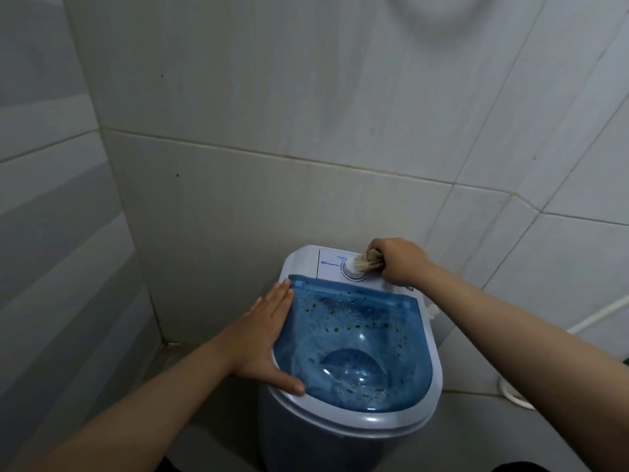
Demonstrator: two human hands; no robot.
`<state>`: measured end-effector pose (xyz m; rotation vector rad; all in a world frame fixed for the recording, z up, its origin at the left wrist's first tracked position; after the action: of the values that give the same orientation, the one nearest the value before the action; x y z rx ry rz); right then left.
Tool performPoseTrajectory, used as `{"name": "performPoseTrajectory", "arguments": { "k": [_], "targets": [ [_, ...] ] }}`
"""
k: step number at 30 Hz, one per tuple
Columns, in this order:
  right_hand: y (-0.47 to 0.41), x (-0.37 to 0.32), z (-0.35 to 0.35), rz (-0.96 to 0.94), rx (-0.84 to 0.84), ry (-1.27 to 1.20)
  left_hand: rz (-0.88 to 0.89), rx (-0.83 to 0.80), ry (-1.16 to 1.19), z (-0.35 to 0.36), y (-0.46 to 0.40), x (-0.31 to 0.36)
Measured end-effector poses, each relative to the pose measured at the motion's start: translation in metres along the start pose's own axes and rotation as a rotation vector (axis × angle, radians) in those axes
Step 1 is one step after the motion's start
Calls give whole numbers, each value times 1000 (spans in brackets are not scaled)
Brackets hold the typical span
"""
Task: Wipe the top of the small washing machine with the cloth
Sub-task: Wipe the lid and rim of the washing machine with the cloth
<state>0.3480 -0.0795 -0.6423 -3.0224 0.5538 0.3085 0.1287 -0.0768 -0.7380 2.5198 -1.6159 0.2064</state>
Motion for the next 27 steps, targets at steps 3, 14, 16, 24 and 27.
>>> {"name": "performPoseTrajectory", "arguments": {
  "k": [3, 14, 16, 24, 27],
  "targets": [
    [-21, -20, 6, -20, -34, 63, -1, -1, 7, 0, -1, -1],
    [-21, -157, 59, -449, -68, 354, 0, 46, 50, -5, -2, -1],
    [-15, -154, 58, -463, -52, 316, 39, 102, 86, -16, 0, 7],
    [16, -115, 53, -393, -109, 155, 3, 28, 30, -4, 0, -1],
    [23, -98, 51, -368, -98, 128, -9, 0, 14, 0, 0, -3]
  ]
}}
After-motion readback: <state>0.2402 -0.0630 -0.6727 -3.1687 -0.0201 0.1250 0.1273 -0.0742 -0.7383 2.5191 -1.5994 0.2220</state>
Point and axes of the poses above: each hand's wrist, its own y-axis away from the middle knuckle, its own z-axis out of the palm, x = y × z, the point moved 10 cm from there along -y, towards the middle knuckle, and after that the axes turned 10 degrees about -y, right-handed, at the moved point
